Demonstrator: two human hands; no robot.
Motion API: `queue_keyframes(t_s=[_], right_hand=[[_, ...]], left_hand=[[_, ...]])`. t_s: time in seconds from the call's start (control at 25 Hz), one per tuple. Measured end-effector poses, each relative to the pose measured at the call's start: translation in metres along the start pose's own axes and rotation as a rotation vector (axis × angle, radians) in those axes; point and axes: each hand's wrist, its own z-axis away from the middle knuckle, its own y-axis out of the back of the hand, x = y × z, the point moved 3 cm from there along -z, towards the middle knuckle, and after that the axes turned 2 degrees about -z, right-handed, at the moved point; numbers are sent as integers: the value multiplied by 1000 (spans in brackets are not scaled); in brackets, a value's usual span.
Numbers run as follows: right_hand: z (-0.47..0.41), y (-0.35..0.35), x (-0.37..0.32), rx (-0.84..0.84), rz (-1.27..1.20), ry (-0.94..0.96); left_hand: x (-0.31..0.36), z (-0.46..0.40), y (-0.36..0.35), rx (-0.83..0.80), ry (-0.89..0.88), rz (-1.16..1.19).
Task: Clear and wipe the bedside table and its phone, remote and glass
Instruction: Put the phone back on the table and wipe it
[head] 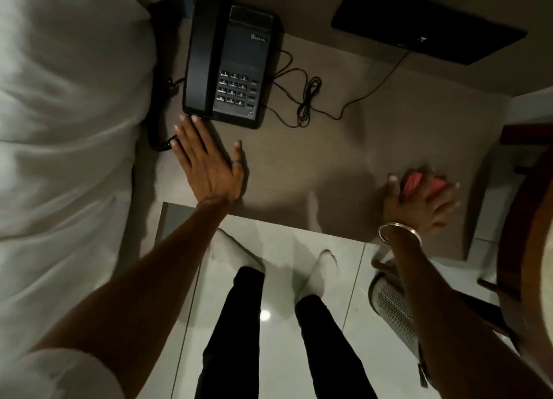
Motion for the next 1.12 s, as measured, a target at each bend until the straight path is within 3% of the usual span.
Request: queue_keyframes(t_s=[0.08, 0.16, 0.24, 0.32, 0.48, 0.64, 0.8, 0.92, 1.04, 1.12], right_hand=[[-7, -10, 0, 5, 19, -80], [3, -10, -22, -24, 77, 8], [22, -5, -64, -101, 43, 364], [38, 6, -123, -134, -192, 691], [62, 22, -264, 20, -367, 1005], [70, -2, -336, 36, 98, 1369], [49, -10, -355, 111, 82, 1206], [27, -7, -358, 96, 117, 1402], [24, -1, -369, 67, 78, 1242], [35, -8, -361, 100, 126, 1320]], left_hand=[[8, -3, -7, 59, 14, -29], [9, -5, -9, 89, 8, -26], [6, -6, -8, 100, 5, -22], [4, -7, -8, 110, 12, -24], [6, -8, -11, 120, 18, -47], [6, -6, -12, 103, 18, -27], [4, -5, -8, 58, 24, 6], [8, -5, -6, 43, 17, 24], [5, -5, -5, 27, 35, 41], [5, -4, -3, 18, 30, 51]])
